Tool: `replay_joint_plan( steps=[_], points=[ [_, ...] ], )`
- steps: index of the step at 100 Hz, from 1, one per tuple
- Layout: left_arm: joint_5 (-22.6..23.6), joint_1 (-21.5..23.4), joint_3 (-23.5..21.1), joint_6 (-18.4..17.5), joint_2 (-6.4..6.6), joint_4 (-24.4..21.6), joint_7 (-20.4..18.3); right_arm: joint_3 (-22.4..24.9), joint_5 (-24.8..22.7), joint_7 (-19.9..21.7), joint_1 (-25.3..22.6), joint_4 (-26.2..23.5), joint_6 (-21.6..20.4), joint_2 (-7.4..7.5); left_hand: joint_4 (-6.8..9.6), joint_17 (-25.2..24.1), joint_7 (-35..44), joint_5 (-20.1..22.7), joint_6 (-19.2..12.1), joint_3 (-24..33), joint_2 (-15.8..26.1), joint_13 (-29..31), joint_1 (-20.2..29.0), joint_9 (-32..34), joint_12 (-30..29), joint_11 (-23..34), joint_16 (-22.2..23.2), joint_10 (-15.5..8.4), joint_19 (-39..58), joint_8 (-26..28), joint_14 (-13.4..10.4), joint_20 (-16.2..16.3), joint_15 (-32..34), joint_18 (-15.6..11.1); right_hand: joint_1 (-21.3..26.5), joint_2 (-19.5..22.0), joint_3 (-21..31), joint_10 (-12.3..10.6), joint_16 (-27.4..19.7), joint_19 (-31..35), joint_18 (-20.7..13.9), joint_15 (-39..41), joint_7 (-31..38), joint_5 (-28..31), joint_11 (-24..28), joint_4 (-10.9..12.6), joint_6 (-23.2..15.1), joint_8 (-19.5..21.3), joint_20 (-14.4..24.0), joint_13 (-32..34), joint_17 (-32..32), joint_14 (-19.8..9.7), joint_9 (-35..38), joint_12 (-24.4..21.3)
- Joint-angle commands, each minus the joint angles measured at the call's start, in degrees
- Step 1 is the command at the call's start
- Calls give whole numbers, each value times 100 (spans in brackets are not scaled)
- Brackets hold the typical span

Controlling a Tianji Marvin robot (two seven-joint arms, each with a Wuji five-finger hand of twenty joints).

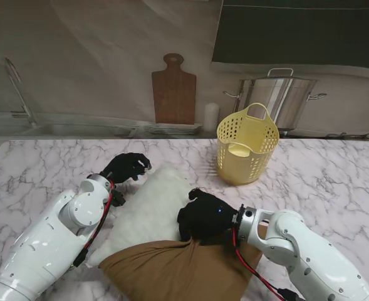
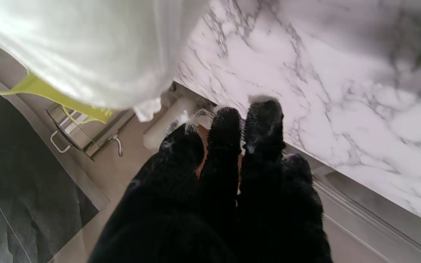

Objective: Remove the pillowcase from the pillow and put it in the laundry basket

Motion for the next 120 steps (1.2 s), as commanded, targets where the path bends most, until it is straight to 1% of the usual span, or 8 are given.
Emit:
replay_joint_plan(
  steps=[1, 19, 33, 46, 53, 81, 97, 120],
  points=[
    [18, 61, -67, -4, 35, -42, -9, 90, -377, -287, 13, 166, 41, 82, 105, -5, 223, 113, -125, 232, 263, 78, 403, -43, 80, 88, 83, -26, 8491, 158, -140, 64, 116, -227, 332, 284, 383, -168, -149, -75, -25, -125, 1167, 1031, -229, -6, -450, 563, -78, -158, -48, -202, -17, -225],
    [242, 257, -256, -82, 108, -80, -86, 216, -1289, -1169, 162, 316, 301, 204, 105, 3, 220, 126, -109, 239, 246, 86, 402, -33, 75, 93, 80, -23, 8505, 154, -132, 61, 127, -216, 262, 509, 268, -331, -127, -2, -108, -93, 1081, 705, -188, 3, -335, 687, -62, -131, -28, -285, 71, -350],
    [410, 381, -342, -15, 185, -127, -303, 266, -1289, -1106, 132, 311, 433, 203, 108, -97, 169, 121, -25, 309, 246, 15, 402, -83, 40, 44, 56, 80, 8474, 123, -58, 49, 79, -113, 205, 575, -129, -479, -89, 61, -75, -99, 910, -706, -207, 56, -123, 1050, -110, -1, -41, -291, 244, -561],
    [668, 532, -402, 21, 237, -342, -368, 97, -1188, -1033, 177, 406, 474, 193, 133, -1444, -869, -446, 250, -734, 644, -1208, 401, -1287, -969, -361, -369, 282, 7552, -324, 442, -40, -968, 573, 143, 509, -418, -588, 234, 107, -51, -11, 907, -1597, -1, 93, -198, 1291, -167, 350, 18, -366, 655, -363],
    [721, 703, -499, -193, 226, -575, -239, -4, -1083, -989, 228, 481, 519, 177, 150, -2188, -1677, -816, 318, -1081, 837, -1956, 93, -2145, -2035, -610, -609, 371, 6962, -564, 510, -6, -1430, 782, 89, 482, -523, -587, 436, 129, -27, 2, 711, -1737, 156, 115, -193, 1016, -195, 473, 25, -398, 784, -182],
    [699, 1407, -880, -1286, 254, -1722, -157, -133, -826, -789, 345, 632, 806, 131, 100, -2780, -2517, -1003, 413, -1156, 1217, -2708, -621, -2746, -2477, -1054, -1046, 315, 5895, -628, 425, -289, -1994, 817, -418, 433, -816, -459, 351, 167, 53, 60, -463, -2163, 235, 205, 365, -696, -174, 528, 12, -405, 777, 47],
    [-133, 1417, -622, -1630, 376, -1731, -1056, -137, -788, -774, 325, 632, 952, 117, 96, -2747, -2788, -1043, 350, -1172, 1341, -2745, -801, -2719, -2687, -1161, -1293, 185, 5615, -928, 347, -444, -2187, 668, -242, 552, -737, -439, 332, 115, 101, 85, -532, -2149, 106, 203, 526, -747, -177, 472, -37, -345, 695, -49],
    [-951, 845, 29, -1044, 524, -1071, -2221, 116, -770, -739, 31, 465, 1020, 106, 83, -2548, -1741, -134, 442, -1119, 971, -2321, -163, -1665, -2398, -716, -1270, 152, 5778, -196, 341, -432, -2022, 631, -655, 662, -1061, -365, 185, 67, 123, 50, -450, -2304, 35, 277, 589, -906, -157, 428, -71, -312, 594, -96]
  ],
)
